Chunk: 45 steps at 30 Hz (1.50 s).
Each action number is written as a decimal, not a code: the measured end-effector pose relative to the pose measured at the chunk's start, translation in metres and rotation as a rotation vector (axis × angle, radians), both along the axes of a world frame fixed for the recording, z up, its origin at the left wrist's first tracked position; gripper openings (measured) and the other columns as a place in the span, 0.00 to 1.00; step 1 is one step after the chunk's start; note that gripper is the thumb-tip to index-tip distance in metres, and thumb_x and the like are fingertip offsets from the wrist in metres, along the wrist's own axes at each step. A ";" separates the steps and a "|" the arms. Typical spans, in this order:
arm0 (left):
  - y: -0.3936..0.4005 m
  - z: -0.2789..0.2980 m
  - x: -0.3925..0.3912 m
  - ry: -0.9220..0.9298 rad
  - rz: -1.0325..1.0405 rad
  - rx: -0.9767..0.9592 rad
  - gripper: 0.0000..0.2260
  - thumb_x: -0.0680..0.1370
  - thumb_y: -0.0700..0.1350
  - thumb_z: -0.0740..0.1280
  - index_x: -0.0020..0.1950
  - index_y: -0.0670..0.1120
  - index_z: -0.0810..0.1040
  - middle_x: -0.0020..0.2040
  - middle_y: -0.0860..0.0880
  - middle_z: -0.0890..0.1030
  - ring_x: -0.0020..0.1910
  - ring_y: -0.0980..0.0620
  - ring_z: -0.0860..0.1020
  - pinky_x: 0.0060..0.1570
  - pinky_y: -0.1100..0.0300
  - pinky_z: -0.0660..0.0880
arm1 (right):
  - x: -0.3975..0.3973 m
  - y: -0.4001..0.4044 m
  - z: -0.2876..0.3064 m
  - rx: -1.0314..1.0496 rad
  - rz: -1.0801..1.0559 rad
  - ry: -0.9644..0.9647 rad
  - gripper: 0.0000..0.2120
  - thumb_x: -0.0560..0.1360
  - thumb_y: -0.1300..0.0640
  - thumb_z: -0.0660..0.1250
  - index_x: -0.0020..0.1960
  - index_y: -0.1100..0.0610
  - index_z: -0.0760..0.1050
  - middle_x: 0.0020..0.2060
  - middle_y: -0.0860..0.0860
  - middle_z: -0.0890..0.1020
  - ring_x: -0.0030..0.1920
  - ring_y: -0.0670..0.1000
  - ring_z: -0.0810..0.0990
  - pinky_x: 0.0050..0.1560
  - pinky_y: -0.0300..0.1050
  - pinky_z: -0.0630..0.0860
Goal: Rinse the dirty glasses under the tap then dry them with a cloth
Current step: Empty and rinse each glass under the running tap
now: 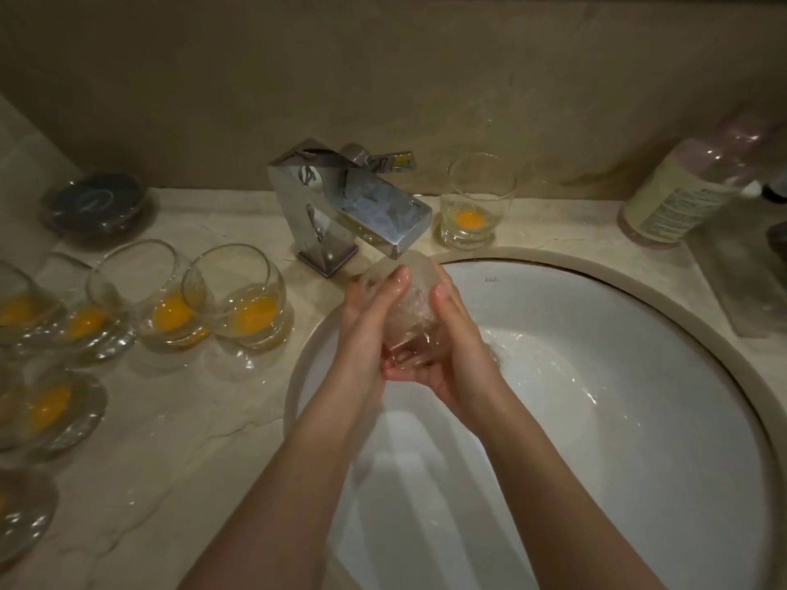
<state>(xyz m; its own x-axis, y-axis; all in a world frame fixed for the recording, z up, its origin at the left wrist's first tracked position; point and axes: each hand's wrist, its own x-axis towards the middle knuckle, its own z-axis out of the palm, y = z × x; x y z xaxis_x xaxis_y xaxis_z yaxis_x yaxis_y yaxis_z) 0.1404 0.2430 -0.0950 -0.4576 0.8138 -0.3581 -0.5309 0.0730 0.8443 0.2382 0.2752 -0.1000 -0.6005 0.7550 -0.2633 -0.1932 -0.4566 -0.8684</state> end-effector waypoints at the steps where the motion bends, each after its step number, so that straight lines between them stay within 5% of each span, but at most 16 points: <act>1: 0.000 -0.001 0.001 -0.005 0.034 0.001 0.25 0.69 0.52 0.75 0.63 0.47 0.77 0.53 0.47 0.85 0.51 0.47 0.84 0.49 0.51 0.81 | -0.001 0.000 -0.005 0.049 -0.011 -0.039 0.26 0.76 0.40 0.63 0.73 0.37 0.63 0.65 0.51 0.78 0.51 0.52 0.84 0.44 0.54 0.82; 3: 0.001 -0.005 0.004 0.092 0.060 -0.020 0.22 0.72 0.51 0.75 0.64 0.48 0.75 0.53 0.48 0.85 0.49 0.48 0.85 0.44 0.54 0.81 | -0.001 -0.003 -0.008 0.313 -0.010 -0.232 0.20 0.79 0.38 0.57 0.70 0.28 0.60 0.60 0.32 0.77 0.54 0.41 0.82 0.55 0.47 0.80; 6: 0.003 -0.011 0.006 0.205 0.055 -0.022 0.15 0.75 0.47 0.72 0.60 0.50 0.74 0.47 0.51 0.85 0.40 0.52 0.85 0.31 0.61 0.76 | 0.000 -0.008 -0.011 0.471 -0.025 -0.333 0.17 0.80 0.40 0.52 0.68 0.26 0.56 0.45 0.17 0.73 0.46 0.29 0.79 0.48 0.27 0.75; 11: 0.004 -0.017 0.003 0.115 0.060 0.015 0.18 0.76 0.50 0.70 0.64 0.46 0.75 0.55 0.48 0.84 0.51 0.51 0.84 0.47 0.57 0.80 | -0.006 0.000 -0.023 0.110 -0.033 -0.087 0.20 0.77 0.37 0.57 0.69 0.31 0.65 0.63 0.50 0.78 0.53 0.54 0.83 0.43 0.51 0.82; 14: 0.002 -0.025 0.005 0.154 0.069 0.008 0.15 0.79 0.47 0.68 0.65 0.48 0.74 0.56 0.50 0.83 0.51 0.53 0.84 0.45 0.59 0.79 | -0.004 -0.001 -0.022 0.136 -0.026 -0.127 0.23 0.78 0.38 0.53 0.73 0.34 0.60 0.61 0.40 0.79 0.57 0.52 0.82 0.48 0.56 0.82; 18: 0.004 -0.026 0.007 0.421 0.064 0.007 0.17 0.73 0.54 0.71 0.59 0.52 0.72 0.48 0.57 0.83 0.46 0.57 0.83 0.48 0.57 0.79 | -0.003 -0.004 -0.017 0.367 -0.061 -0.286 0.21 0.80 0.41 0.53 0.72 0.30 0.56 0.40 0.28 0.79 0.42 0.39 0.84 0.42 0.36 0.80; 21: 0.006 -0.022 0.007 0.275 0.102 0.028 0.19 0.75 0.51 0.71 0.62 0.46 0.73 0.50 0.55 0.83 0.45 0.61 0.83 0.44 0.64 0.77 | -0.006 -0.002 -0.015 0.184 -0.049 -0.140 0.22 0.80 0.41 0.55 0.73 0.33 0.59 0.58 0.41 0.80 0.51 0.49 0.85 0.47 0.55 0.83; 23: 0.008 -0.023 0.007 0.089 0.100 0.045 0.25 0.73 0.55 0.71 0.66 0.45 0.74 0.55 0.49 0.83 0.51 0.54 0.84 0.47 0.58 0.79 | -0.006 -0.003 -0.016 0.063 -0.043 -0.076 0.22 0.80 0.40 0.53 0.73 0.34 0.59 0.66 0.45 0.76 0.58 0.52 0.82 0.50 0.63 0.81; 27: 0.005 -0.022 0.011 0.378 0.108 -0.004 0.17 0.74 0.54 0.71 0.60 0.52 0.73 0.50 0.54 0.83 0.48 0.57 0.83 0.46 0.58 0.79 | -0.004 -0.009 -0.012 0.380 -0.027 -0.289 0.19 0.78 0.36 0.49 0.68 0.24 0.55 0.49 0.22 0.76 0.50 0.37 0.82 0.50 0.42 0.81; 30: 0.002 -0.020 0.013 0.480 0.050 -0.021 0.24 0.70 0.58 0.70 0.63 0.52 0.71 0.53 0.52 0.83 0.48 0.53 0.84 0.40 0.56 0.79 | 0.001 -0.014 -0.011 0.444 -0.066 -0.295 0.19 0.76 0.35 0.49 0.66 0.23 0.54 0.41 0.27 0.80 0.44 0.39 0.83 0.44 0.38 0.81; 34: 0.003 -0.018 0.008 -0.019 -0.018 -0.030 0.24 0.76 0.59 0.66 0.63 0.44 0.78 0.53 0.44 0.84 0.49 0.46 0.85 0.45 0.53 0.80 | -0.005 -0.010 -0.014 0.175 -0.090 -0.104 0.23 0.76 0.34 0.54 0.71 0.32 0.61 0.60 0.51 0.81 0.47 0.52 0.85 0.36 0.51 0.80; 36: 0.002 -0.021 0.007 -0.096 -0.019 -0.039 0.27 0.74 0.62 0.66 0.64 0.45 0.78 0.56 0.42 0.84 0.53 0.43 0.83 0.52 0.47 0.80 | -0.006 -0.009 -0.015 0.212 -0.091 -0.162 0.21 0.77 0.33 0.53 0.70 0.29 0.60 0.63 0.48 0.79 0.52 0.52 0.84 0.42 0.54 0.82; 38: 0.002 -0.024 0.007 0.114 0.051 -0.042 0.27 0.72 0.61 0.68 0.65 0.46 0.75 0.57 0.46 0.83 0.54 0.46 0.83 0.53 0.47 0.79 | -0.003 -0.011 -0.012 0.358 -0.052 -0.311 0.19 0.78 0.35 0.49 0.68 0.23 0.56 0.58 0.40 0.80 0.53 0.44 0.82 0.54 0.50 0.81; 41: 0.003 -0.024 0.009 0.421 0.076 -0.053 0.28 0.68 0.64 0.70 0.63 0.51 0.73 0.55 0.52 0.82 0.54 0.52 0.82 0.50 0.52 0.79 | -0.001 -0.018 -0.009 0.483 -0.045 -0.398 0.19 0.81 0.41 0.49 0.68 0.24 0.49 0.38 0.26 0.77 0.41 0.29 0.78 0.46 0.28 0.75; 43: 0.003 -0.024 0.007 0.317 0.015 -0.063 0.31 0.65 0.64 0.70 0.63 0.51 0.74 0.56 0.51 0.83 0.54 0.49 0.83 0.51 0.48 0.80 | -0.003 -0.018 -0.010 0.425 -0.080 -0.334 0.19 0.82 0.41 0.50 0.68 0.24 0.52 0.44 0.26 0.79 0.44 0.33 0.81 0.47 0.35 0.79; 45: 0.003 -0.022 0.003 0.083 -0.040 -0.048 0.32 0.65 0.61 0.71 0.65 0.47 0.75 0.59 0.46 0.82 0.55 0.45 0.83 0.55 0.46 0.79 | -0.005 -0.013 -0.011 0.226 -0.109 -0.233 0.17 0.82 0.40 0.51 0.69 0.25 0.57 0.57 0.40 0.81 0.51 0.47 0.84 0.48 0.52 0.82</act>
